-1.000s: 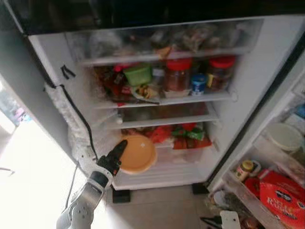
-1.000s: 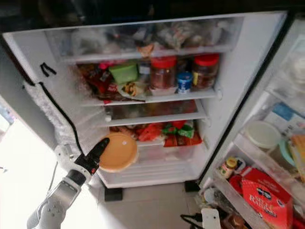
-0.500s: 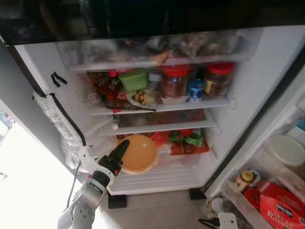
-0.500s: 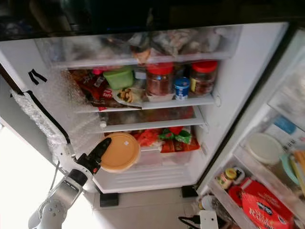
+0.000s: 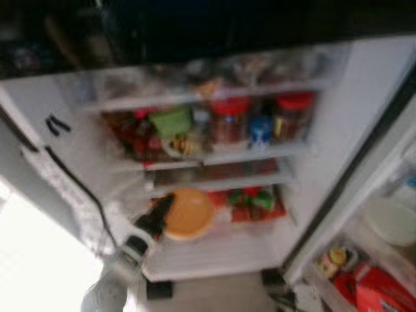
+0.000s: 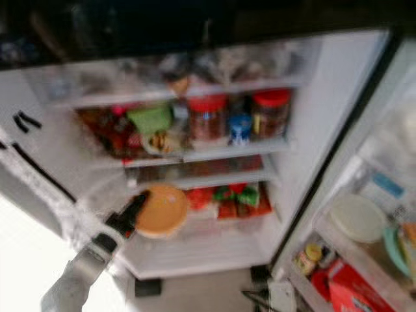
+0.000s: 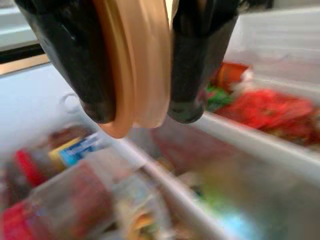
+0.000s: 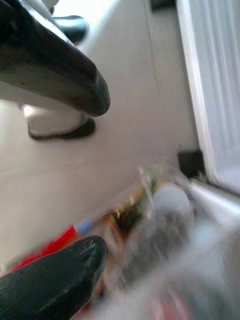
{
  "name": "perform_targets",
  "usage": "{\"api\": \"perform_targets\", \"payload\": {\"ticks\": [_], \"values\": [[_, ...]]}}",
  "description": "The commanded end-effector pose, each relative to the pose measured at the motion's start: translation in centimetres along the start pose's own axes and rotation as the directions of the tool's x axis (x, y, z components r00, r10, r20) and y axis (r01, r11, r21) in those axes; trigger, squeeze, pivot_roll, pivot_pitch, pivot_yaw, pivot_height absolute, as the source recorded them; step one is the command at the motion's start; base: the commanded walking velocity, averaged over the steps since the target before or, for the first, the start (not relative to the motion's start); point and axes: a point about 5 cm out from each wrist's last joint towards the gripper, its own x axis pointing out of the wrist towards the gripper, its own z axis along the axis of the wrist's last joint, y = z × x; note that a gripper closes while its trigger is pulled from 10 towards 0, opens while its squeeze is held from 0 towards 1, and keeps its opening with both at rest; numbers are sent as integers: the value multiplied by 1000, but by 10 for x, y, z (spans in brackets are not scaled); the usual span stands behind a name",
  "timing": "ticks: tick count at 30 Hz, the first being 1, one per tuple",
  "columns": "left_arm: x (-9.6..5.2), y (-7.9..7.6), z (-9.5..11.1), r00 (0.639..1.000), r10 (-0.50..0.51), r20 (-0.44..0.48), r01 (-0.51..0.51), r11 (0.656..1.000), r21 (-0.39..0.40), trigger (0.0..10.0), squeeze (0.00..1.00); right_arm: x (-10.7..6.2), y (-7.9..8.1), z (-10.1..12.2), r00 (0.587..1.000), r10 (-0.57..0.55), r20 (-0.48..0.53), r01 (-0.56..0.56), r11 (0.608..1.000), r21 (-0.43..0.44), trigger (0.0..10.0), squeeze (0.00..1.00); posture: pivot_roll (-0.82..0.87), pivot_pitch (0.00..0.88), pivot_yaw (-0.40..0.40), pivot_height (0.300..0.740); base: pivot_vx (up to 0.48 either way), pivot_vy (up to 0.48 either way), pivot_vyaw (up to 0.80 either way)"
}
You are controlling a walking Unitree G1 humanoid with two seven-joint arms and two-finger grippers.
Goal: Restocking fridge
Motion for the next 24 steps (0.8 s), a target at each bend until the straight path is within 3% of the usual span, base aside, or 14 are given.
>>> {"api": "perform_targets", "payload": {"ticks": [1, 5, 21, 24], "values": [[-5, 7, 4, 999, 31, 18, -31, 1000, 2, 10000, 0, 2, 14, 10, 999, 38, 37, -38, 999, 8, 10000, 0, 2, 73, 26, 740, 259, 0, 0], [-5, 6, 4, 999, 31, 17, -31, 1000, 3, 10000, 0, 2, 14, 10, 998, 39, 39, -39, 999, 8, 10000, 0, 2, 73, 26, 740, 262, 0, 0], [-9, 10, 2, 998, 54, 17, -55, 998, 8, 10000, 0, 2, 15, 12, 997, 62, 52, -61, 998, -17, 10000, 0, 4, 66, 25, 740, 0, 0, 0], [-9, 10, 2, 998, 56, 21, -56, 998, 8, 10000, 0, 2, 15, 13, 996, 67, 51, -65, 997, -36, 10000, 0, 4, 64, 24, 740, 0, 0, 800]]}}
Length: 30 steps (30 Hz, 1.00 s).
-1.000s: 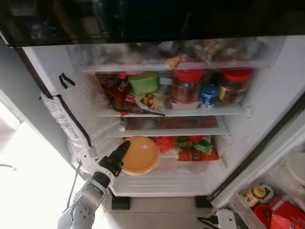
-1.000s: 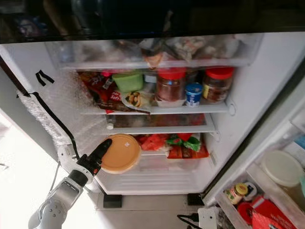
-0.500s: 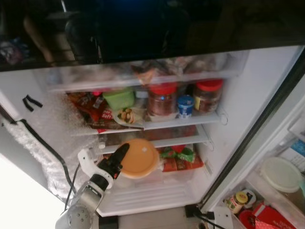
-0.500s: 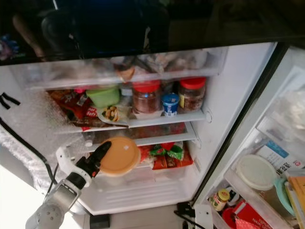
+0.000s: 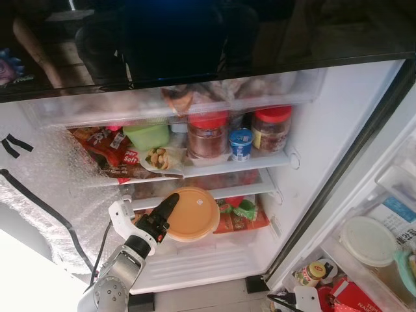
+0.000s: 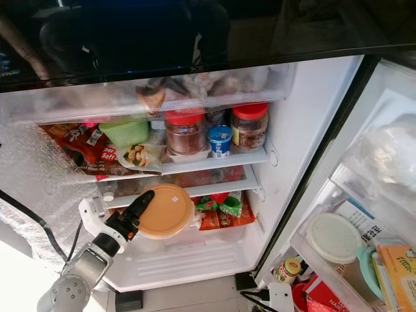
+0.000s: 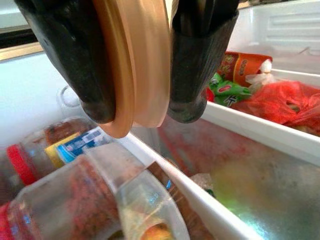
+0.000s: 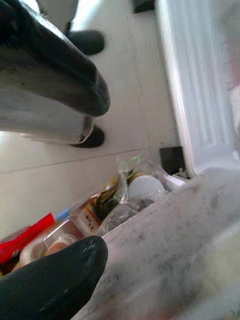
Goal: Restocking fridge
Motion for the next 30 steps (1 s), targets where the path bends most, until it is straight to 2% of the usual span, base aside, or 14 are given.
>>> {"api": "perform_targets", "payload": {"ticks": [1, 5, 7, 30], "values": [[-5, 6, 2, 999, 32, 9, -33, 999, 8, 10000, 0, 1, 2, 5, 1000, 9, 18, -8, 1000, -5, 10000, 0, 4, 62, 24, 740, 0, 0, 800], [-5, 7, 3, 999, 33, 11, -34, 999, 8, 10000, 0, 1, 2, 5, 1000, 14, 18, -14, 1000, -4, 10000, 0, 2, 60, 25, 740, 0, 0, 800], [-5, 7, 3, 999, 34, 9, -34, 999, 12, 10000, 0, 1, 3, 4, 1000, 13, 14, -14, 1000, 27, 10000, 0, 4, 60, 25, 740, 0, 0, 0], [-5, 7, 0, 999, 36, -8, -36, 999, 27, 10000, 0, 1, 4, 4, 1000, 26, 14, -26, 999, 24, 10000, 0, 3, 66, 27, 740, 0, 0, 0]]}}
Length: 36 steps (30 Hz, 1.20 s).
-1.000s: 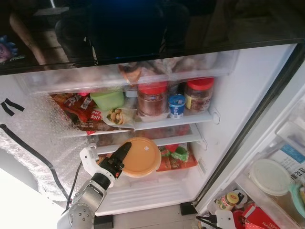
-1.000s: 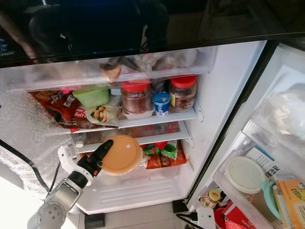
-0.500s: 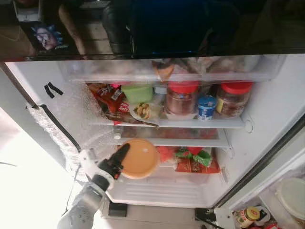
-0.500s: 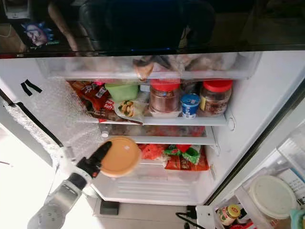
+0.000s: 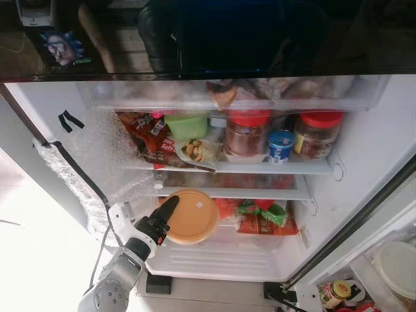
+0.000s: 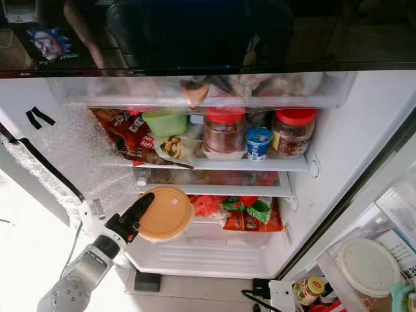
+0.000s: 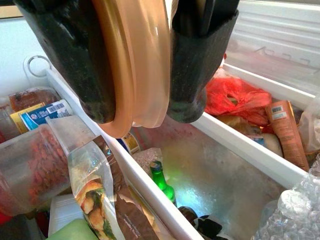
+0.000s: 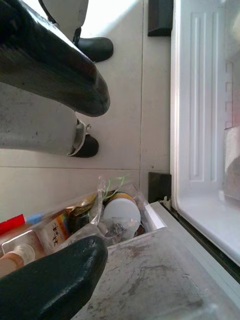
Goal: Restocking fridge
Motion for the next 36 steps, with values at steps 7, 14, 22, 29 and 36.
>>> {"api": "perform_targets", "payload": {"ticks": [7, 14, 22, 29, 36], "values": [[0, 3, 3, 1000, 19, 13, -19, 1000, 4, 10000, 0, -1, 2, -4, 1000, 3, -5, -3, 1000, 28, 10000, 0, 2, 68, 26, 740, 0, 0, 0], [0, 3, 3, 1000, 17, 15, -17, 1000, 2, 10000, 0, -1, 3, -3, 1000, 9, 5, -10, 999, 31, 10000, 0, 2, 68, 25, 740, 0, 0, 0], [-1, 4, 4, 999, 24, 20, -25, 1000, 5, 10000, 0, -1, 3, -3, 1000, 14, 7, -14, 1000, 22, 10000, 0, 5, 64, 23, 705, 0, 0, 0], [0, 4, 5, 1000, 22, 22, -22, 1000, 8, 10000, 0, -1, 3, -3, 1000, 22, 4, -22, 1000, 18, 10000, 0, 4, 60, 24, 675, 0, 0, 0], [2, 2, 3, 1000, 16, 17, -16, 1000, 6, 10000, 0, -1, 4, -2, 999, 33, 12, -32, 999, -11, 10000, 0, 3, 57, 24, 665, 0, 0, 0]]}}
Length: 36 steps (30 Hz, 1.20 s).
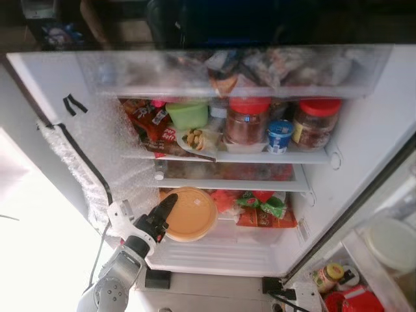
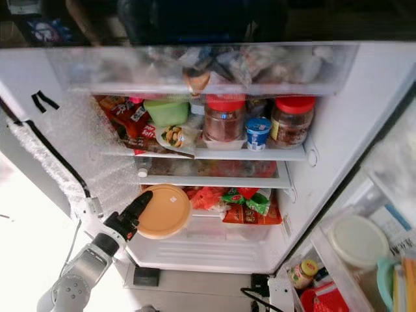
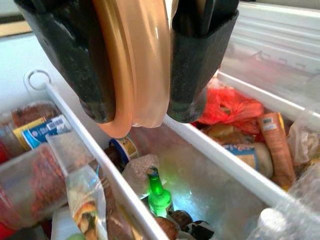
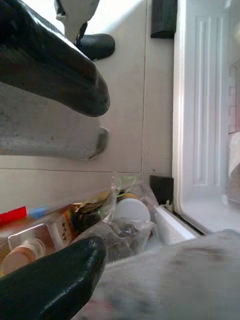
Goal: Restocking fridge
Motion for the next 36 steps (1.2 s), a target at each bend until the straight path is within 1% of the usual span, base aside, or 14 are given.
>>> {"api": "perform_targets", "payload": {"ticks": [1, 4, 9, 11, 13, 14, 16, 21, 36], "values": [[0, 1, 1, 1000, 5, 2, -5, 1000, 7, 10000, 0, -1, 2, -4, 1000, 12, -8, -12, 1000, -12, 10000, 0, 4, 59, 24, 665, 0, 0, 0], [0, 2, 1, 1000, 7, 5, -7, 1000, 6, 10000, 0, -1, 2, -4, 1000, 16, -6, -16, 1000, -11, 10000, 0, 4, 59, 24, 665, 0, 0, 0], [2, 0, 4, 1000, 0, 22, 0, 1000, -9, 10000, 0, 0, 16, 2, 998, 50, 47, -49, 998, -32, 10000, 0, 3, 63, 24, 665, 0, 0, 0], [3, -1, 5, 1000, -4, 29, 5, 1000, -21, 10000, 0, 0, 18, 2, 997, 56, 51, -54, 998, -34, 10000, 0, 3, 63, 24, 665, 0, 0, 0], [4, 0, 5, 999, -3, 41, 5, 999, -47, 10000, 0, 0, 19, 1, 997, 59, 48, -57, 998, -33, 10000, 0, 3, 63, 24, 665, 0, 0, 0], [4, 0, 5, 999, -3, 41, 5, 999, -47, 10000, 0, 0, 19, 1, 997, 59, 48, -57, 998, -33, 10000, 0, 3, 63, 24, 665, 0, 0, 0], [6, 4, 7, 998, 22, 57, -20, 999, -43, 10000, 0, 0, 19, 0, 997, 66, 38, -65, 997, -37, 10000, 0, 5, 68, 22, 665, 0, 0, 0], [6, 7, 8, 998, 34, 57, -32, 999, -29, 10000, 0, 0, 19, -1, 997, 68, 34, -66, 997, -38, 10000, 0, 5, 69, 22, 665, 0, 0, 0], [8, 9, 7, 997, 41, 62, -40, 999, -11, 10000, 0, 0, 20, 0, 996, 80, 42, -78, 996, -50, 10000, 0, 7, 71, 21, 665, 0, 0, 0]]}}
